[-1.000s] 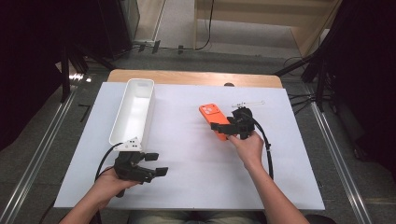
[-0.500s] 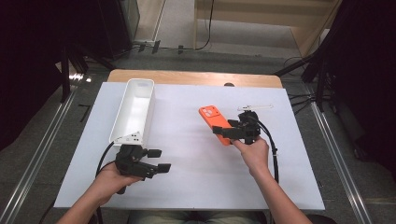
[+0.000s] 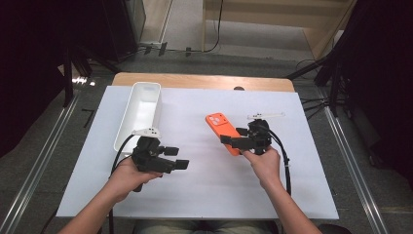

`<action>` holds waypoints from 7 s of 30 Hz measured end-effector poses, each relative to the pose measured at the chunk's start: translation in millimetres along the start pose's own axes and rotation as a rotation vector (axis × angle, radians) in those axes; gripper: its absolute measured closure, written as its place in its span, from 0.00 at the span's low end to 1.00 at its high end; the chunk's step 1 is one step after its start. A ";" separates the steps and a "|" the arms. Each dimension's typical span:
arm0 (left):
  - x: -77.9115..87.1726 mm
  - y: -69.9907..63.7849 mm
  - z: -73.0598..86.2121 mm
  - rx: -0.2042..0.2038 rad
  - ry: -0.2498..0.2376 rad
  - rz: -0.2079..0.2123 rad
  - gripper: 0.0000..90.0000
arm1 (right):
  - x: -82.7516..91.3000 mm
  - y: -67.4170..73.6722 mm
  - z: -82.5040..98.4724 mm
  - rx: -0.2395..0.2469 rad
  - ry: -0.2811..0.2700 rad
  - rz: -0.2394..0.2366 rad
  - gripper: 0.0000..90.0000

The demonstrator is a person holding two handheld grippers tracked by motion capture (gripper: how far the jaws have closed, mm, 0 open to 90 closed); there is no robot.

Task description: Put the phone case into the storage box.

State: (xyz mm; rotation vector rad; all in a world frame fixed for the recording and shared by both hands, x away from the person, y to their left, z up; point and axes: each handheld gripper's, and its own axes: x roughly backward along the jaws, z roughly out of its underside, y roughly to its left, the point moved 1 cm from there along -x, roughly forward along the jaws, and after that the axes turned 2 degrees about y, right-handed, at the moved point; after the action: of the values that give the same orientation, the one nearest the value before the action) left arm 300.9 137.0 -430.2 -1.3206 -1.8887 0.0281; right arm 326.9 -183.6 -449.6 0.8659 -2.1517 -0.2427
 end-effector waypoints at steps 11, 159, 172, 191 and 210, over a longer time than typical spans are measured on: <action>-10.1 8.7 -22.0 0.032 -0.019 -0.020 0.27 | -2.5 4.1 5.0 0.010 0.016 -0.004 0.16; -75.0 60.5 -75.2 0.484 -0.170 -0.192 0.77 | -84.3 52.2 51.1 -0.270 -0.360 0.063 0.16; -73.6 61.0 -74.6 0.496 -0.185 -0.137 0.82 | -86.9 52.2 51.5 -0.262 -0.347 0.059 0.16; -68.7 61.2 -74.5 0.506 -0.200 -0.101 0.84 | -88.0 52.9 47.7 -0.206 -0.320 0.065 0.15; -62.7 57.5 -77.9 0.462 -0.205 -0.117 0.85 | -72.0 58.3 36.0 -0.112 -0.230 0.050 0.12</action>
State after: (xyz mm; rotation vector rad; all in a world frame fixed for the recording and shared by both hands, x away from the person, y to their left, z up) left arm 401.4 81.4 -440.8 -0.9175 -1.9710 0.5253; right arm 304.0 -96.7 -492.0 0.7498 -2.3434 -0.4523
